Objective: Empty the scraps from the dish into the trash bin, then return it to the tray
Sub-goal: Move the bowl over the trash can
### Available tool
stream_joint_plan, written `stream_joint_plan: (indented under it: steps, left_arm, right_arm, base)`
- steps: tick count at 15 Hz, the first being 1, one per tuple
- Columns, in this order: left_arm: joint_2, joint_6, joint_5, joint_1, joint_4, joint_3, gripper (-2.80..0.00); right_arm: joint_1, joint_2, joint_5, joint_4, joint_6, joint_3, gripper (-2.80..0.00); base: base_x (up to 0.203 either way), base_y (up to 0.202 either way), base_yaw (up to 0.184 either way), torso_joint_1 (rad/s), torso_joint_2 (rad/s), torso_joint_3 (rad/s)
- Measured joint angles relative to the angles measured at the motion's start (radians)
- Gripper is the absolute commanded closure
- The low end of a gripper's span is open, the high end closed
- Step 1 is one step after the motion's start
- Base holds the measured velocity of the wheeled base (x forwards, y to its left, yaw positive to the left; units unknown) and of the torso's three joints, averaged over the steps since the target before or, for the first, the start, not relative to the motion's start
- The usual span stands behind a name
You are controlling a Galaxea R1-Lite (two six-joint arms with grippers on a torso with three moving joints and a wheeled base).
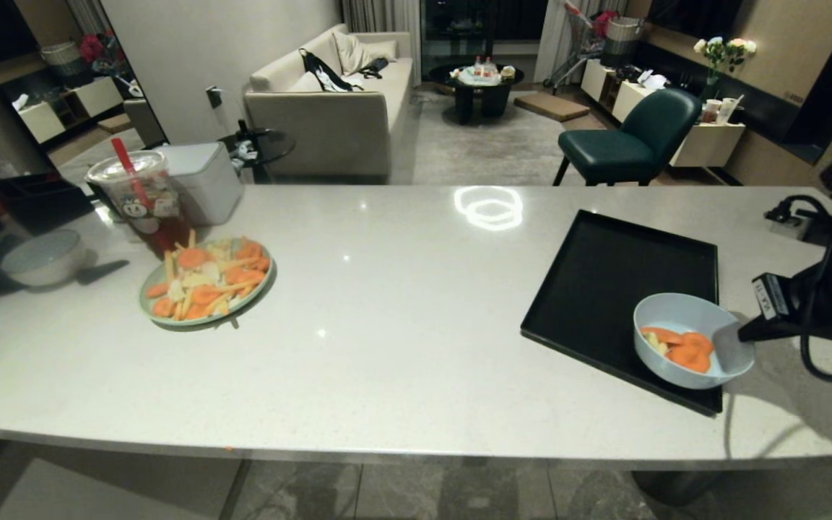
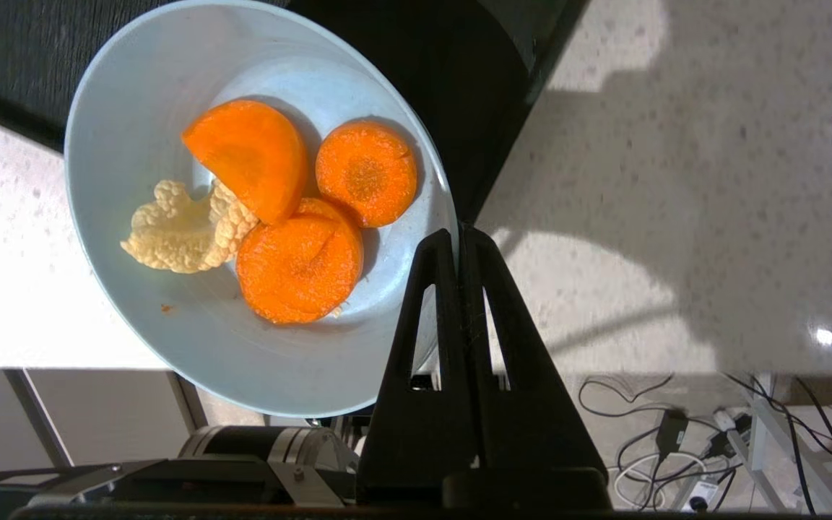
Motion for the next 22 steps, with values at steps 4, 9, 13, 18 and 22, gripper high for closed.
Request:
stream_joint_plan:
  steps: [4, 9, 13, 18, 22]
  left_arm:
    - [0.000, 0.000, 0.000, 0.000, 0.000, 0.000, 0.00]
    - [0.000, 0.000, 0.000, 0.000, 0.000, 0.000, 0.00]
    - [0.000, 0.000, 0.000, 0.000, 0.000, 0.000, 0.00]
    - [0.000, 0.000, 0.000, 0.000, 0.000, 0.000, 0.00]
    - [0.000, 0.000, 0.000, 0.000, 0.000, 0.000, 0.00]
  right_arm:
    - [0.001, -0.102, 0.000, 0.001, -0.004, 0.089, 0.00]
    - [0.032, -0.285, 0.000, 0.001, -0.007, 0.240, 0.00]
    - [0.056, -0.441, -0.003, -0.001, -0.010, 0.400, 0.00]
    - [0.058, -0.623, -0.007, 0.003, -0.011, 0.564, 0.00]
    - [0.058, -0.736, -0.023, 0.007, -0.010, 0.667, 0.00]
  base:
    - [0.000, 0.000, 0.000, 0.000, 0.00, 0.000]
    - [0.000, 0.000, 0.000, 0.000, 0.00, 0.000]
    - [0.000, 0.000, 0.000, 0.000, 0.00, 0.000]
    - [0.000, 0.000, 0.000, 0.000, 0.00, 0.000]
    - [0.000, 0.000, 0.000, 0.000, 0.00, 0.000]
